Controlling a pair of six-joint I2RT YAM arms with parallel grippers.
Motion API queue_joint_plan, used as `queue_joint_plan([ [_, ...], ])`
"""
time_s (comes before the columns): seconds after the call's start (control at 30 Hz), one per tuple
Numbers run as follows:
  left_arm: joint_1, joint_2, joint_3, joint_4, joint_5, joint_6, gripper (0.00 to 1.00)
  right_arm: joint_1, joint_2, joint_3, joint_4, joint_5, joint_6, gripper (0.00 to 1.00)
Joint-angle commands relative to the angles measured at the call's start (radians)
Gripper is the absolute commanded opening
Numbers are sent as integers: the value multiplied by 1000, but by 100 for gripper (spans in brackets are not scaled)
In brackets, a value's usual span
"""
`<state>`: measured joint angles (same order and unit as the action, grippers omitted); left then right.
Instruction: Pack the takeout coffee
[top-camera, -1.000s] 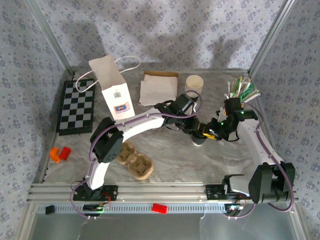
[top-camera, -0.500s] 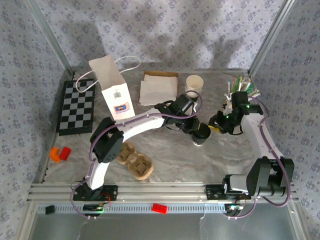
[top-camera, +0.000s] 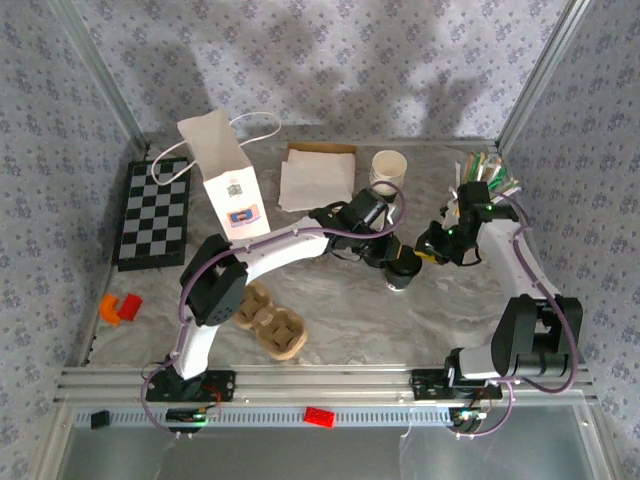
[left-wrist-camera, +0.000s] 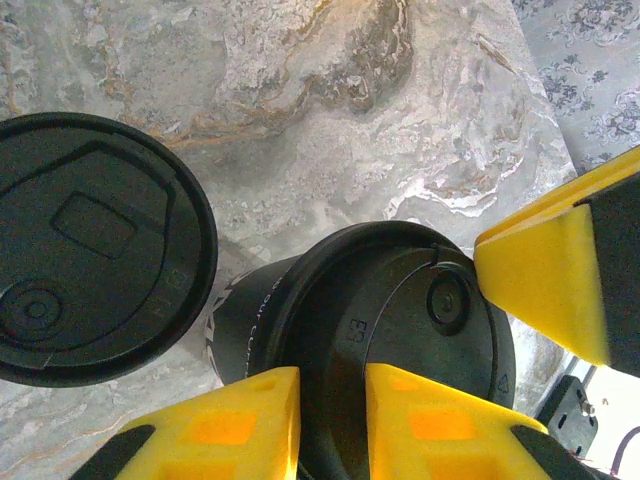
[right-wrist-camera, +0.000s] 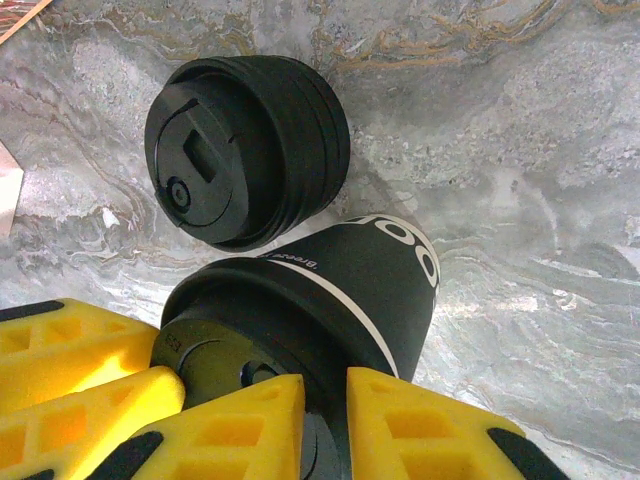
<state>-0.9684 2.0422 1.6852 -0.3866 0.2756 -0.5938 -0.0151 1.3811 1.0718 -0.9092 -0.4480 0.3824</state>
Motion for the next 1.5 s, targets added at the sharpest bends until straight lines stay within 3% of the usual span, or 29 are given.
queue_joint_plan([
  [0.0,3,32,21,-107,-29,35,26,-6,-16,3,-43,67,-21,22],
  [0.4,7,-2,161,-123,-49,60,37,16,-86,71,-100,89,-22,33],
  [0.5,7,-93,89,-71,-79,61,38,63,-119,110,-141,150,-15,44],
  [0.63,12,-256,-55,-76,-181,65,39,149,-182,152,-170,212,-32,47],
  [0.87,33,-589,-370,-179,-383,28,41,405,-250,177,-161,333,-45,55],
  [1.07,77,-864,-568,-352,-512,-74,43,734,-211,184,-95,446,-35,62],
  [1.27,175,-1081,-681,-506,-532,-166,43,1006,-45,259,-6,520,-44,68],
  [1.47,283,-1196,-750,-603,-526,-211,43,1176,132,350,81,604,7,69],
])
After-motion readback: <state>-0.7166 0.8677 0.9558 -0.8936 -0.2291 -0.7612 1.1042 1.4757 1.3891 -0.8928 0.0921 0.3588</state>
